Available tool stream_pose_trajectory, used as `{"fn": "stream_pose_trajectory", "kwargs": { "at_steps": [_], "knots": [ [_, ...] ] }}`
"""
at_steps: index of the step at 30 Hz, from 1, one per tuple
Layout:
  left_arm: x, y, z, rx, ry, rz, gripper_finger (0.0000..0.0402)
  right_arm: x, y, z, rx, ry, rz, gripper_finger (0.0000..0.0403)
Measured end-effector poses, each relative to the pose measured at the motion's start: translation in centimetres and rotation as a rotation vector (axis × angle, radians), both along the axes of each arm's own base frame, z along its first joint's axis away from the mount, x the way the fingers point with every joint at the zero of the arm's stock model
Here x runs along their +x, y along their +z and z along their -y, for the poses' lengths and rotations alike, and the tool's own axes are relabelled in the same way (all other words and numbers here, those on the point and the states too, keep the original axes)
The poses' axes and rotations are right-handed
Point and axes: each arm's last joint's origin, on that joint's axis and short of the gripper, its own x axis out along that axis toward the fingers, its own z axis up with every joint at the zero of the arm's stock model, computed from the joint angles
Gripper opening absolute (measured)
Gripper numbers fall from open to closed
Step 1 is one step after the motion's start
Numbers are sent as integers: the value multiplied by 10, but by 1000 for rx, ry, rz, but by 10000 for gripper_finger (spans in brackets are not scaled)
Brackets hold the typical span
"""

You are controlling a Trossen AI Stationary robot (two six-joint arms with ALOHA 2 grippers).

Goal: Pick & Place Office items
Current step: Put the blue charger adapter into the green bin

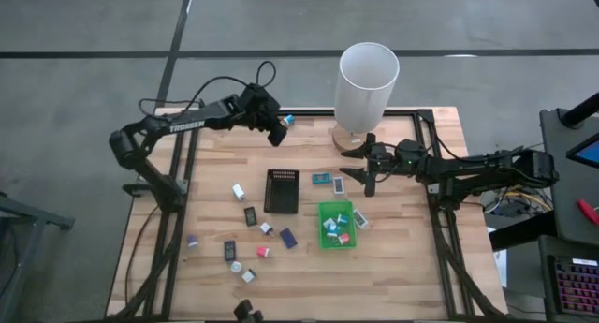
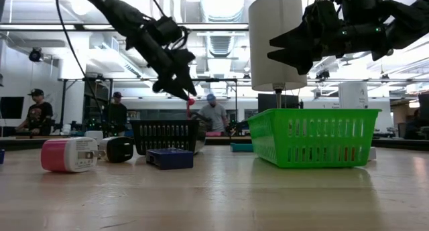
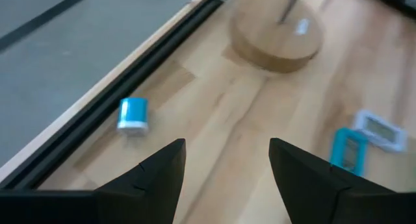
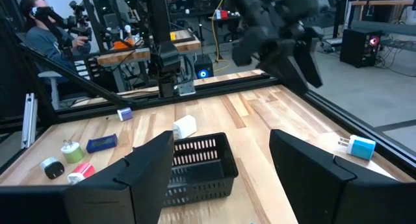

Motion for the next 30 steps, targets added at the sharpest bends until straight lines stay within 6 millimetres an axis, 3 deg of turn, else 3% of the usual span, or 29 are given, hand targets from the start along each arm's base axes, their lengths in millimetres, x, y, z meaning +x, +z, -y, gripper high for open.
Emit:
{"fn": "stream_pose_trajectory", "kwargs": {
  "at_steps": [4, 9, 19, 25, 30],
  "knots": [
    [6, -6, -12, 7, 66, -39, 252, 0, 0, 0, 0, 0, 0, 252],
    [16, -14, -29, -14, 4, -86, 271, 0, 0, 0, 0, 0, 0, 247],
    [35, -41, -57, -116, -66, -261, 273, 0, 0, 0, 0, 0, 0, 254],
    [37, -44, -74, -142, -86, -253, 273, 0, 0, 0, 0, 0, 0, 249],
    [36, -45, -77, -146, -101, -248, 273, 0, 0, 0, 0, 0, 0, 247]
  ]
}}
